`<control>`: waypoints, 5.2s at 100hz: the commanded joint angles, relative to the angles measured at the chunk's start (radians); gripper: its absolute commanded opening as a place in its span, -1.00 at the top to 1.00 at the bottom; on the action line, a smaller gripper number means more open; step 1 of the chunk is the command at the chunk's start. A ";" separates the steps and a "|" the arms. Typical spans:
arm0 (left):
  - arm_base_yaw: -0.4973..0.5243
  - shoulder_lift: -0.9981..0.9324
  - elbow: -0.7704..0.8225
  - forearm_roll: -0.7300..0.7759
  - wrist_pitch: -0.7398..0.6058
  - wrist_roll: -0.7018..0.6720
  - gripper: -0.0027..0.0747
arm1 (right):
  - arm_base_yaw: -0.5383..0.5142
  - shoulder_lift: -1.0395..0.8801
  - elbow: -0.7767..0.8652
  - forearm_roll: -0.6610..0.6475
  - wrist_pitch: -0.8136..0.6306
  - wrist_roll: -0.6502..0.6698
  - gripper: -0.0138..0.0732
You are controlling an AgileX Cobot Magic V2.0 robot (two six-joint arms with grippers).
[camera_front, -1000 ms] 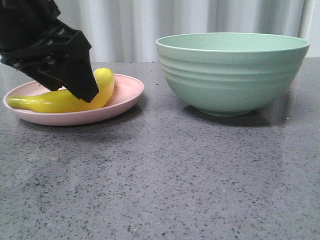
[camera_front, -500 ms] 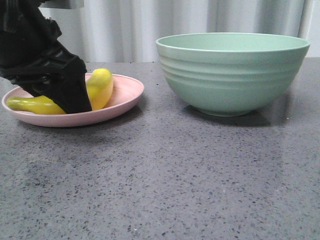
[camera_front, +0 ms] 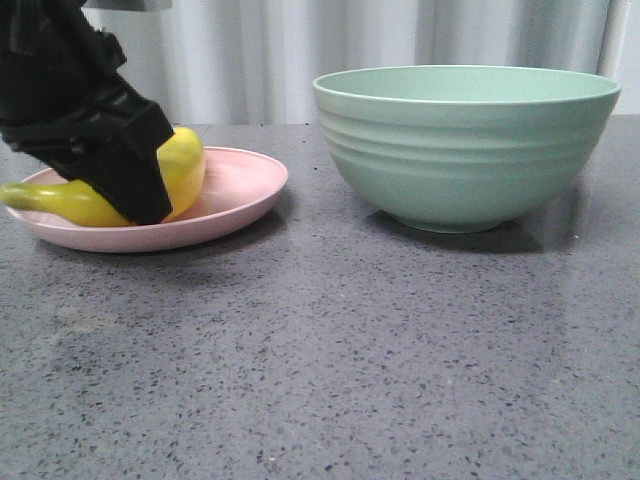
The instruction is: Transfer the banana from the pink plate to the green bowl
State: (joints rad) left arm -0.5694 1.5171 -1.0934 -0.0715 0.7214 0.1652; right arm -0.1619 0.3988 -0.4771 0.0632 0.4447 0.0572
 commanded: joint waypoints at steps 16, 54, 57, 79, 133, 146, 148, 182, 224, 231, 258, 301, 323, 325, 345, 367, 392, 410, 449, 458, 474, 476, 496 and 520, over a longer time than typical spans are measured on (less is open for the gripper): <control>-0.015 -0.037 -0.142 -0.028 0.075 0.001 0.98 | 0.080 0.062 -0.166 0.004 0.078 -0.010 0.85; -0.189 -0.186 -0.164 -0.036 0.077 0.007 0.98 | 0.326 0.308 -0.358 0.181 0.227 -0.057 0.04; -0.203 -0.196 -0.164 -0.036 0.074 0.007 0.98 | 0.349 0.329 -0.373 0.196 0.227 -0.057 -0.03; -0.308 -0.227 -0.164 -0.066 0.081 0.007 0.98 | 0.484 0.504 -0.475 0.334 0.158 -0.057 -0.21; -0.397 -0.225 -0.164 -0.092 0.051 0.007 0.98 | 0.519 0.880 -0.736 0.536 0.149 -0.057 -0.21; -0.397 -0.225 -0.164 -0.092 0.051 0.007 0.98 | 0.519 0.938 -0.756 0.552 0.139 -0.057 -0.21; -0.397 -0.225 -0.164 -0.093 0.051 0.007 0.98 | 0.519 0.945 -0.756 0.557 0.135 -0.057 -0.21; -0.397 -0.225 -0.164 -0.101 0.049 0.007 0.90 | 0.519 0.977 -0.756 0.562 0.131 -0.057 0.38; -0.397 -0.241 -0.195 -0.061 0.072 0.007 -0.27 | 0.473 0.977 -0.756 0.558 0.078 -0.057 0.87; -0.397 -0.256 -0.220 -0.059 0.072 -0.011 -0.27 | 0.442 0.977 -0.761 0.556 0.037 -0.057 0.87; -0.397 -0.291 -0.251 -0.061 0.073 -0.013 -0.27 | 0.332 0.977 -0.790 0.424 -0.137 -0.088 0.86; -0.397 -0.291 -0.251 -0.061 0.073 -0.022 -0.27 | 0.290 1.031 -0.790 0.314 -0.185 -0.088 0.10; -0.397 -0.291 -0.251 -0.061 0.073 -0.028 -0.27 | 0.290 1.049 -0.790 0.314 -0.161 -0.088 -0.07; -0.397 -0.291 -0.251 -0.061 0.073 -0.031 -0.27 | 0.290 1.049 -0.790 0.314 -0.161 -0.088 -0.07; -0.397 -0.297 -0.251 -0.045 0.073 -0.031 -0.26 | 0.290 1.033 -0.790 0.296 -0.145 -0.096 -0.07; -0.385 -0.363 -0.242 0.048 0.071 -0.143 0.61 | 0.290 0.952 -0.790 0.168 0.018 -0.103 0.52; -0.364 -0.502 -0.153 0.065 0.049 -0.171 0.98 | 0.290 0.846 -0.761 0.113 0.173 -0.153 0.85; -0.364 -0.648 0.032 0.071 -0.137 -0.197 0.98 | 0.290 0.704 -0.651 0.113 0.143 -0.158 0.85; -0.364 -0.992 0.465 0.071 -0.456 -0.219 0.98 | 0.290 0.265 -0.271 0.111 -0.045 -0.164 0.86; -0.364 -1.062 0.553 0.071 -0.506 -0.219 0.98 | 0.290 0.164 -0.201 0.108 -0.051 -0.164 0.86; -0.364 -1.169 0.670 0.071 -0.538 -0.219 0.98 | 0.290 -0.033 -0.077 0.094 -0.069 -0.164 0.86; -0.364 -1.177 0.681 0.071 -0.538 -0.219 0.98 | 0.290 -0.059 -0.062 0.094 -0.072 -0.164 0.86; -0.364 -1.253 0.735 0.061 -0.505 -0.219 0.98 | 0.290 -0.286 0.024 0.094 -0.058 -0.164 0.86; -0.364 -1.255 0.736 0.061 -0.505 -0.219 0.98 | 0.290 -0.400 0.026 0.094 -0.019 -0.164 0.86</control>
State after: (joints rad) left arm -0.9361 0.2545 -0.3328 0.0000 0.2917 -0.0422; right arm 0.1343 -0.0027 -0.4290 0.1641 0.4959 -0.0948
